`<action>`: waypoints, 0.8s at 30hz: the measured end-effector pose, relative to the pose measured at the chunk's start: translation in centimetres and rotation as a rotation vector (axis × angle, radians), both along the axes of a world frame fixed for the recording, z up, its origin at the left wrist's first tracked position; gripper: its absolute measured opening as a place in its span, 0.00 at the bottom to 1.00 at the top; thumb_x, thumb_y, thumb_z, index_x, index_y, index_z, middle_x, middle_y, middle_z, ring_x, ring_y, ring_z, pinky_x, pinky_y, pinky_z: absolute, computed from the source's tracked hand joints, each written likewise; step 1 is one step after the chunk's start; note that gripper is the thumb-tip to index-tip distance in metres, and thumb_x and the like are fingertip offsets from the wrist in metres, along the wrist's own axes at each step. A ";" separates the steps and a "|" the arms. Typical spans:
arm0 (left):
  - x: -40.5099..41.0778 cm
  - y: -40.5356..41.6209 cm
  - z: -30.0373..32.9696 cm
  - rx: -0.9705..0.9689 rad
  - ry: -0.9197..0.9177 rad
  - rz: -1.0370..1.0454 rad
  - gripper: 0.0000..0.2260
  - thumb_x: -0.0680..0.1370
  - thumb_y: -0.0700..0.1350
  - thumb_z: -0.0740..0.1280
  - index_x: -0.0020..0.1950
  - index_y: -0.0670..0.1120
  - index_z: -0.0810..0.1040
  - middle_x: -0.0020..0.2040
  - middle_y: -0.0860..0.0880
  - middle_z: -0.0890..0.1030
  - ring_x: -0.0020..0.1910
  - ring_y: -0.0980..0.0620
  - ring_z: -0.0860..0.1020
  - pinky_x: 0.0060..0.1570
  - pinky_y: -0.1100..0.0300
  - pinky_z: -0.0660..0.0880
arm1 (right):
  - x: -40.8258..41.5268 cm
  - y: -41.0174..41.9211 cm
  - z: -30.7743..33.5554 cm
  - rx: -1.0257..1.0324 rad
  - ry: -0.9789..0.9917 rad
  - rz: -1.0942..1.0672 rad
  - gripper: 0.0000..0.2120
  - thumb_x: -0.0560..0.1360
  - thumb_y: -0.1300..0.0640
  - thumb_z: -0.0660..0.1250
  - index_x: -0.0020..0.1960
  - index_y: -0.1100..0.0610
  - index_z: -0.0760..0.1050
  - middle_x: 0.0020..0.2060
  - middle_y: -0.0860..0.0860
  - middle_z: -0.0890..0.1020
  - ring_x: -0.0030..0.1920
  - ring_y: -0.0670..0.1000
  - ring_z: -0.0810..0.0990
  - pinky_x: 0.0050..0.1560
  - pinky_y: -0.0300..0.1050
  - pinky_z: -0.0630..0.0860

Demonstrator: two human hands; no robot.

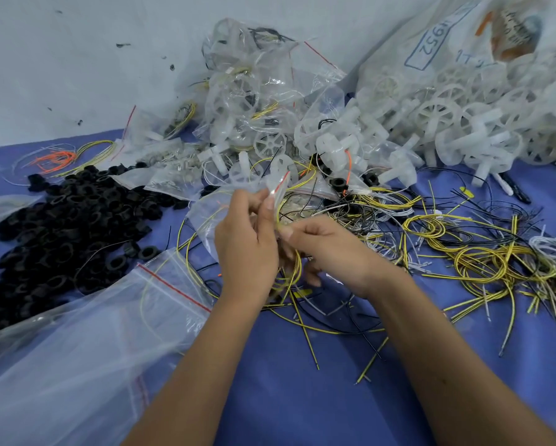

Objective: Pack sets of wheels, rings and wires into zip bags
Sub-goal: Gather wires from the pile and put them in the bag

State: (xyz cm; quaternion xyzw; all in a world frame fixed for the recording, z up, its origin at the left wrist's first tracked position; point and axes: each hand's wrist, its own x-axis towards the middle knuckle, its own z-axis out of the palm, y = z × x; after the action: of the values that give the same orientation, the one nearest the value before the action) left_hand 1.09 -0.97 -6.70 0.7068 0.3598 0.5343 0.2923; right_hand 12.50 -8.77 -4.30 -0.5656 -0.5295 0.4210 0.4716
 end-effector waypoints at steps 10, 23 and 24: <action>0.1 -0.3 0.3 -0.116 -0.150 -0.106 0.12 0.84 0.45 0.65 0.43 0.41 0.72 0.56 0.49 0.85 0.56 0.54 0.84 0.53 0.48 0.80 | 1.5 0.5 -1.4 -0.016 0.029 -0.453 0.14 0.85 0.57 0.60 0.49 0.57 0.82 0.25 0.53 0.79 0.19 0.48 0.69 0.20 0.35 0.62; 0.0 0.2 0.0 -0.107 0.024 0.025 0.10 0.80 0.44 0.71 0.40 0.46 0.74 0.35 0.49 0.78 0.34 0.45 0.79 0.39 0.45 0.76 | -0.4 0.4 -0.3 0.533 -0.601 -0.426 0.10 0.84 0.60 0.62 0.54 0.60 0.81 0.28 0.53 0.76 0.31 0.57 0.74 0.38 0.52 0.74; 0.0 0.3 0.0 -0.175 0.008 -0.007 0.11 0.80 0.44 0.71 0.39 0.46 0.74 0.34 0.48 0.79 0.32 0.44 0.80 0.37 0.45 0.77 | -0.7 0.4 -0.3 0.587 -0.599 -0.456 0.10 0.84 0.60 0.62 0.58 0.60 0.81 0.28 0.53 0.75 0.30 0.57 0.74 0.37 0.52 0.74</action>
State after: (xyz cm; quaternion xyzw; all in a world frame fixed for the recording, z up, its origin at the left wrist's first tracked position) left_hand 1.10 -0.62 -6.69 0.6819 0.4037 0.4971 0.3535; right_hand 11.78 -8.34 -4.56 -0.6068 -0.6010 -0.0420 0.5185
